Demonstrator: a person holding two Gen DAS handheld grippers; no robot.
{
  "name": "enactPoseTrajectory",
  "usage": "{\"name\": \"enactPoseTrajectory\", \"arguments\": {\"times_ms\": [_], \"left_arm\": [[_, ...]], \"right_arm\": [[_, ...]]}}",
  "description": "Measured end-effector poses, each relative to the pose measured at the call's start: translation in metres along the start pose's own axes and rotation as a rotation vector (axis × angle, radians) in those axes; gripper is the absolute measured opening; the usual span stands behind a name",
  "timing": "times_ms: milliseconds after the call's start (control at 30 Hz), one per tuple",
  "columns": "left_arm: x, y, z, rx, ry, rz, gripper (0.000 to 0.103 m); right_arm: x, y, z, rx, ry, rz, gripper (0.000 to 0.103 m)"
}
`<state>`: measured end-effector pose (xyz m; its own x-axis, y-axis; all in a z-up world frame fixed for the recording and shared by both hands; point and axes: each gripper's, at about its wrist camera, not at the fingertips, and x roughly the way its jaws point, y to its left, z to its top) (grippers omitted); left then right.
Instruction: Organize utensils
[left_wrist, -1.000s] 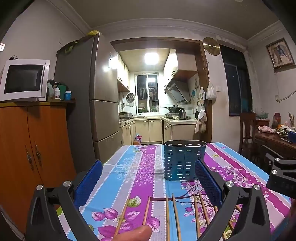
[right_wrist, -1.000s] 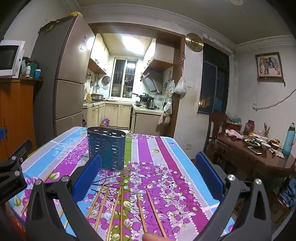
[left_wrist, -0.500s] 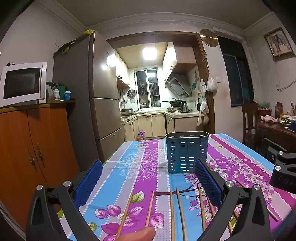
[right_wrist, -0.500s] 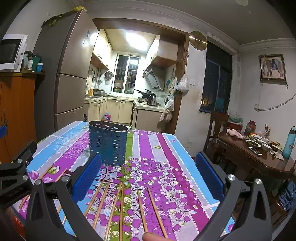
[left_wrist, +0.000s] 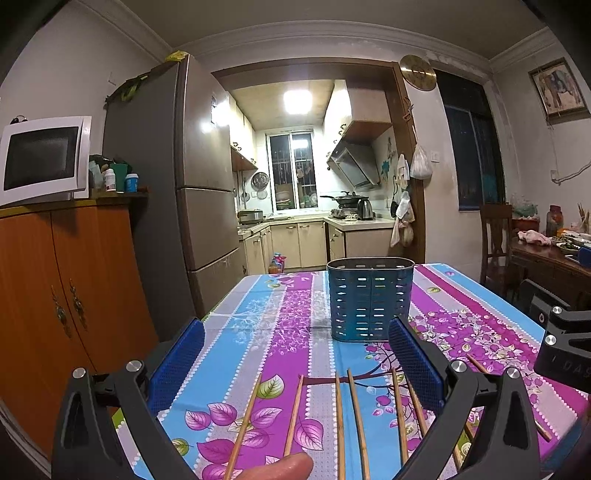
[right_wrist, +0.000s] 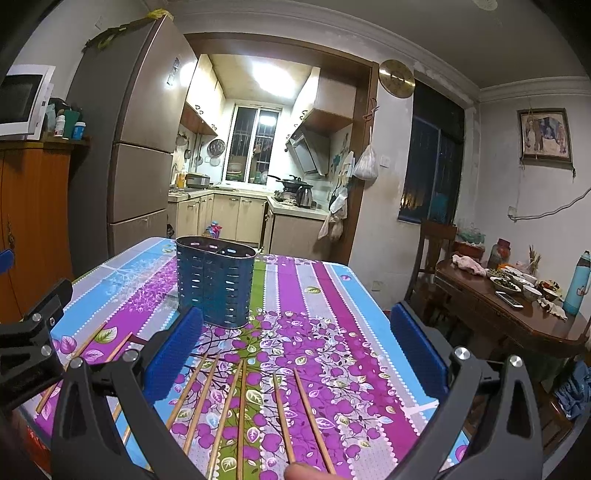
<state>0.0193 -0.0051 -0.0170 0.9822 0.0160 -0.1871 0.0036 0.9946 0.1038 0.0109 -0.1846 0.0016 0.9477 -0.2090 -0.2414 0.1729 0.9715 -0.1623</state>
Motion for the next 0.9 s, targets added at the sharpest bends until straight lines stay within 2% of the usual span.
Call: {"name": "enactPoseTrajectory", "arguments": {"times_ms": [700,900], "left_arm": [[-0.002,0.005,0.000,-0.016,0.023,-0.008,0.100],[-0.009,0.009,-0.005,-0.036,0.056,-0.028,0.100]], "right_arm": [[-0.008,0.000,-0.001,-0.007,-0.009,-0.002,0.098],[-0.021,-0.003,-0.002,-0.006,-0.018,-0.009,0.098]]}}
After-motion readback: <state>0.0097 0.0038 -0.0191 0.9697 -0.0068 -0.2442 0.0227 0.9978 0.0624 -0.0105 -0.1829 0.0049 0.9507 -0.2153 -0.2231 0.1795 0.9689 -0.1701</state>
